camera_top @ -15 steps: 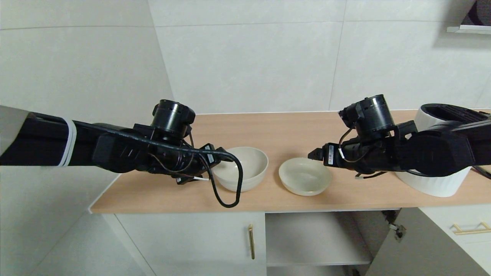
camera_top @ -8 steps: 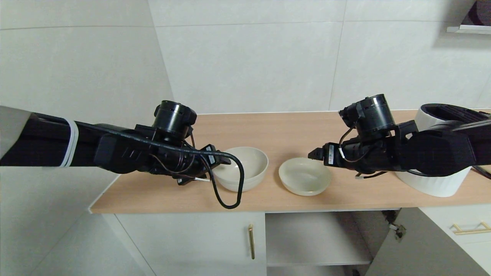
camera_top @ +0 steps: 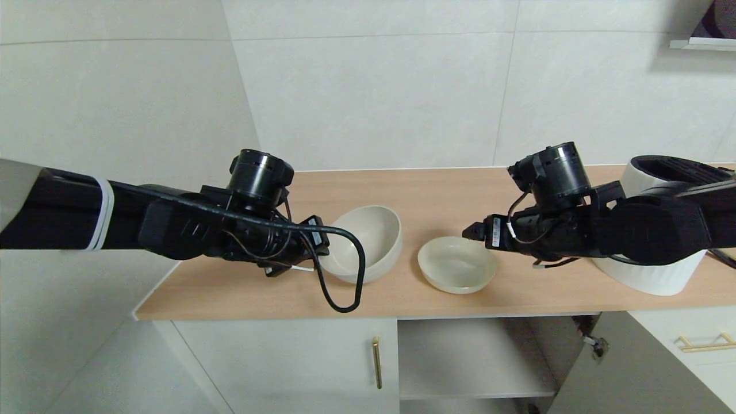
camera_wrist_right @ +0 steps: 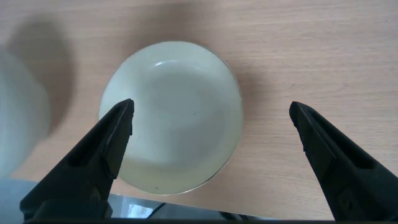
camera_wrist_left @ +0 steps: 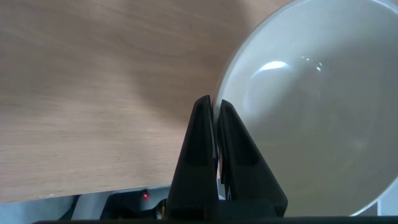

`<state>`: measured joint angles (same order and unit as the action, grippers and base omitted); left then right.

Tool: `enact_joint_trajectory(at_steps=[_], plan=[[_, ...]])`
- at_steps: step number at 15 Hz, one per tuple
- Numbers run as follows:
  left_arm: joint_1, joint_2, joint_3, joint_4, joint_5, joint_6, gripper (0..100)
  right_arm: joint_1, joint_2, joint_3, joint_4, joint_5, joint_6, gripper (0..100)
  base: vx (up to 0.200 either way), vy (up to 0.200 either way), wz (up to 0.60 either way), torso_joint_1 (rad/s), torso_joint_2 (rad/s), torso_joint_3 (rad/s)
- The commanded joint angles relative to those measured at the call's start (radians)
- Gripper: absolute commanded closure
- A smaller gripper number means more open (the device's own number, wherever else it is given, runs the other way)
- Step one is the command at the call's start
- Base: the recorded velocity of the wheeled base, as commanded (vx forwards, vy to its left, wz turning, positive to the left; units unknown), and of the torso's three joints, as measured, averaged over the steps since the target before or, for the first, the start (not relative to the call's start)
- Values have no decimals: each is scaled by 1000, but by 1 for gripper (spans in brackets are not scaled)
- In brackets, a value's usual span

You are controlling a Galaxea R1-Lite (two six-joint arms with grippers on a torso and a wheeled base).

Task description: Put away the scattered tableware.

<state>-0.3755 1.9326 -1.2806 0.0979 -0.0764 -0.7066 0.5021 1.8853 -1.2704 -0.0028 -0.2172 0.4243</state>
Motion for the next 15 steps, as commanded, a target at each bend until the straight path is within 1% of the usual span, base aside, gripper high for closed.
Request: enact_joint_trajectory(at_steps=[1, 3, 4, 15], plan=[[0, -9, 1, 0, 0, -1, 100, 1, 35, -7, 0, -45, -4, 0, 0, 0, 0, 0, 0, 0], [0, -12, 1, 0, 0, -1, 100, 3, 84, -32, 0, -125, -7, 0, 0, 0, 0, 0, 0, 0], [0, -12, 1, 0, 0, -1, 100, 3, 97, -33, 0, -139, -7, 0, 0, 0, 0, 0, 0, 0], [0, -12, 1, 0, 1, 2, 100, 15, 140, -26, 29, -134, -24, 0, 0, 0, 0, 0, 0, 0]])
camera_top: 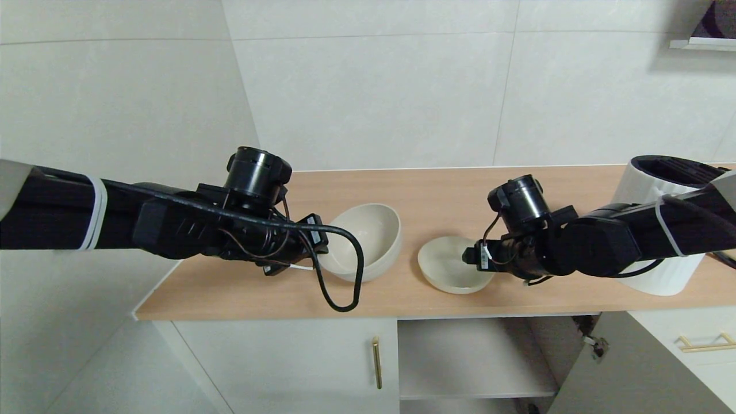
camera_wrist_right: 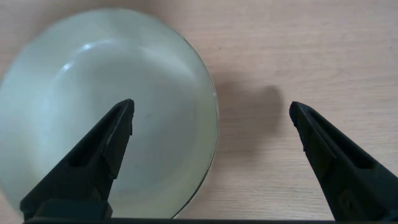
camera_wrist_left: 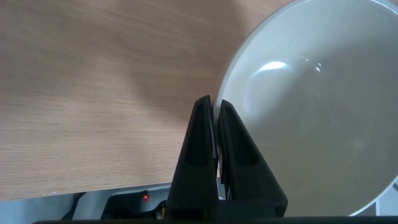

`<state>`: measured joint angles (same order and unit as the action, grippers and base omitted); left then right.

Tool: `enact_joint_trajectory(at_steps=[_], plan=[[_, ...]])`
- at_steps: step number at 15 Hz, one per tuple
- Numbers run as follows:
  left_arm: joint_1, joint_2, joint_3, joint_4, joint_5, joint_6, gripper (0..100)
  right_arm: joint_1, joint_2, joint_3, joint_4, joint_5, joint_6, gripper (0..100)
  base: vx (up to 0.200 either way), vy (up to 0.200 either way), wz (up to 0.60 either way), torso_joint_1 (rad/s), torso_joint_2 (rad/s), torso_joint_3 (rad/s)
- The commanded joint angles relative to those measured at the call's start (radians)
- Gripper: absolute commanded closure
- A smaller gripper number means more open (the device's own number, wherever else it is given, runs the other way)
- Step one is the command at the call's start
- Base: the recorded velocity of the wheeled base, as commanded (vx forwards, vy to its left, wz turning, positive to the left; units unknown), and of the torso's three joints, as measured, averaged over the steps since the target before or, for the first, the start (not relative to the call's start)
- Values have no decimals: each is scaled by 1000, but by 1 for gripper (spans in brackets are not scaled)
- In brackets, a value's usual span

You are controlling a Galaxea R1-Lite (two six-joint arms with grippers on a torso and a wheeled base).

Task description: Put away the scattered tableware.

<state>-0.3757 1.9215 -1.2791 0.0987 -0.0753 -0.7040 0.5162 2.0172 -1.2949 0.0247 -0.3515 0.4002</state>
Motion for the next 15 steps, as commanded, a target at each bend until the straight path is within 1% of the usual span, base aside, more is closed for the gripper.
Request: enact_joint_trajectory(at_steps=[1, 5, 6, 15], plan=[[0, -2, 0, -1, 0, 0, 100, 2, 12, -1, 3, 2, 0, 0, 0, 0, 0, 0, 0, 0], [0, -1, 0, -1, 0, 0, 100, 2, 15, -1, 3, 2, 0, 0, 0, 0, 0, 0, 0, 0], [0, -1, 0, -1, 0, 0, 100, 2, 15, -1, 3, 2, 0, 100, 0, 0, 0, 0, 0, 0], [-2, -1, 3, 1, -1, 0, 100, 10, 11, -3, 1, 3, 3, 100, 0, 0, 0, 0, 0, 0]])
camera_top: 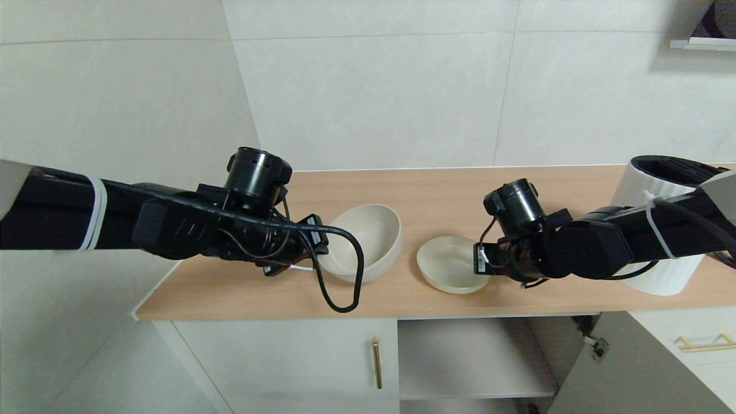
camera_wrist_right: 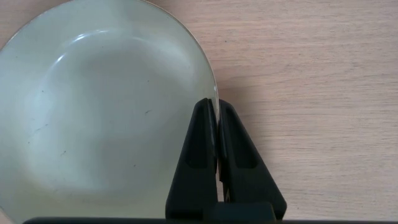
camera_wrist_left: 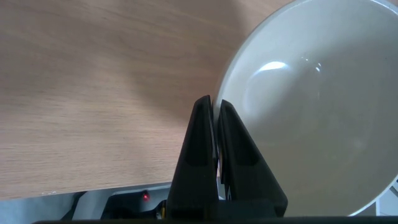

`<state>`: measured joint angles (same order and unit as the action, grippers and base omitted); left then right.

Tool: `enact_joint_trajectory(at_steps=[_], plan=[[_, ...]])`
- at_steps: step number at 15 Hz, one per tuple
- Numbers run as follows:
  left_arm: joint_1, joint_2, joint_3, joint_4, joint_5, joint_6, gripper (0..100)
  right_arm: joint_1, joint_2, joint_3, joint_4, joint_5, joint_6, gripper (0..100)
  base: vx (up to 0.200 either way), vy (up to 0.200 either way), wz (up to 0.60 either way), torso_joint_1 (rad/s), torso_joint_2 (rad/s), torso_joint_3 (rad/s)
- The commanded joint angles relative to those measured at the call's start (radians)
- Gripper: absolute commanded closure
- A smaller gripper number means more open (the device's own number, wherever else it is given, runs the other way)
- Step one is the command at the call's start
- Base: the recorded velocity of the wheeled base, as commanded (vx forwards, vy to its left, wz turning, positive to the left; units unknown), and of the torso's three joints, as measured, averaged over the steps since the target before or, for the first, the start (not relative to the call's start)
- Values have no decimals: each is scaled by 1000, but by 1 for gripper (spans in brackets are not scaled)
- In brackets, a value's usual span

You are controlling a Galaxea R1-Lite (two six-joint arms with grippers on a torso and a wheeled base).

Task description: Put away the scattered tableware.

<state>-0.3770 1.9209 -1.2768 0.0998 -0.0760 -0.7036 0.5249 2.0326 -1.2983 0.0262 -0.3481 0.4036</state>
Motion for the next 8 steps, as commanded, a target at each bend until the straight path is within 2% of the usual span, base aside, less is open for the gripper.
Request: enact_joint_trajectory(at_steps=[1, 5, 8], plan=[[0, -3, 1, 1, 1, 0, 100, 1, -8, 2, 0, 0, 0, 100, 0, 0, 0, 0, 0, 0], [0, -45, 11, 12, -1, 1, 100, 1, -58, 39, 3, 8, 3, 100, 0, 0, 0, 0, 0, 0], [-2, -135, 33, 64, -5, 15, 100, 0, -226, 131, 14, 144, 3, 100, 0, 0, 0, 0, 0, 0]])
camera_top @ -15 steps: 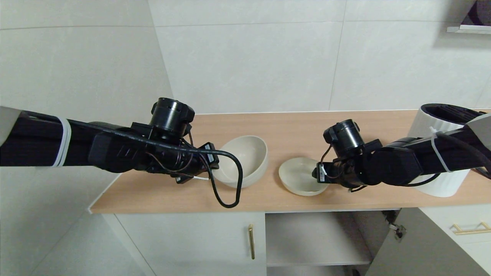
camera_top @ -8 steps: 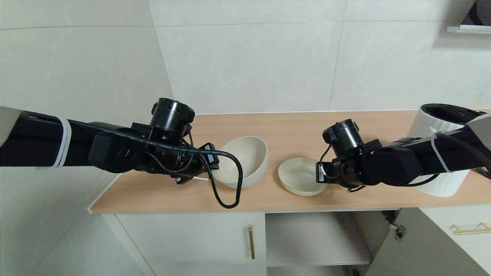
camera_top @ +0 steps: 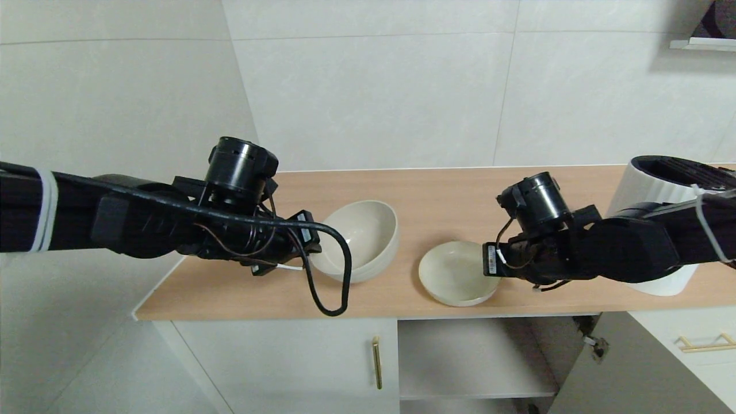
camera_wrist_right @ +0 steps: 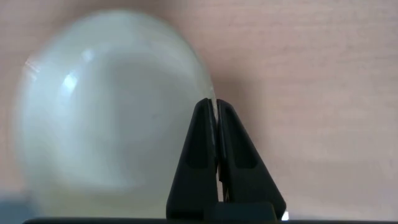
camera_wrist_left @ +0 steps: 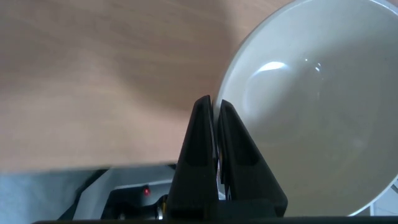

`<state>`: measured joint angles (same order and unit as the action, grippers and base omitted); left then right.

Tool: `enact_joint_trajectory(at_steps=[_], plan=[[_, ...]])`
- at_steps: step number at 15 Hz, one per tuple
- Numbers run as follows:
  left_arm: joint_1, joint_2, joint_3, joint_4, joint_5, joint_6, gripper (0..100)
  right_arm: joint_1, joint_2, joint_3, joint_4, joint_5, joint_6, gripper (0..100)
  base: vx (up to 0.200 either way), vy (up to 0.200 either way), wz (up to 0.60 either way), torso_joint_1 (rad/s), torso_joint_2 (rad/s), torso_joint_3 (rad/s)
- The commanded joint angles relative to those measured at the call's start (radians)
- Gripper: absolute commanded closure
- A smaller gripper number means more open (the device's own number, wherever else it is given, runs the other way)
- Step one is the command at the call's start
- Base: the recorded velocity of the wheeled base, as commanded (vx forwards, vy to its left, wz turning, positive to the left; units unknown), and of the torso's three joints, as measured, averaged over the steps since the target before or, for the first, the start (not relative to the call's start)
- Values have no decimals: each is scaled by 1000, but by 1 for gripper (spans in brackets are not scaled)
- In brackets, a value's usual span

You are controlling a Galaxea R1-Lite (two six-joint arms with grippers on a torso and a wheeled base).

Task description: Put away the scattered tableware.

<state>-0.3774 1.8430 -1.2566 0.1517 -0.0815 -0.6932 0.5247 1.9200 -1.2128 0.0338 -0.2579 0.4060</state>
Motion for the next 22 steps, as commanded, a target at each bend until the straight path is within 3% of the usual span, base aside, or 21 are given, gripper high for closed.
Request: enact_joint_trajectory(at_steps=[1, 3, 6, 12, 15, 20, 22], plan=[[-1, -87, 29, 25, 0, 21, 100, 0, -157, 56, 44, 85, 1, 100, 0, 0, 0, 0, 0, 0], [-1, -186, 100, 32, -4, 52, 100, 0, -260, 52, 169, 160, 1, 100, 0, 0, 0, 0, 0, 0], [-3, -283, 131, 39, -17, 89, 100, 0, -358, 53, 242, 230, -1, 100, 0, 0, 0, 0, 0, 0], [-31, -301, 149, 40, -15, 93, 100, 1, -397, 81, 299, 236, -41, 100, 0, 0, 0, 0, 0, 0], [-31, -295, 152, 40, -15, 115, 100, 0, -391, 90, 294, 235, -53, 100, 0, 0, 0, 0, 0, 0], [-31, -280, 152, 40, -15, 115, 100, 0, -375, 91, 294, 233, -62, 100, -200, 0, 0, 3, 3, 2], [-31, -278, 152, 40, -14, 116, 100, 1, -365, 91, 294, 230, -64, 100, 0, 0, 0, 0, 0, 0]])
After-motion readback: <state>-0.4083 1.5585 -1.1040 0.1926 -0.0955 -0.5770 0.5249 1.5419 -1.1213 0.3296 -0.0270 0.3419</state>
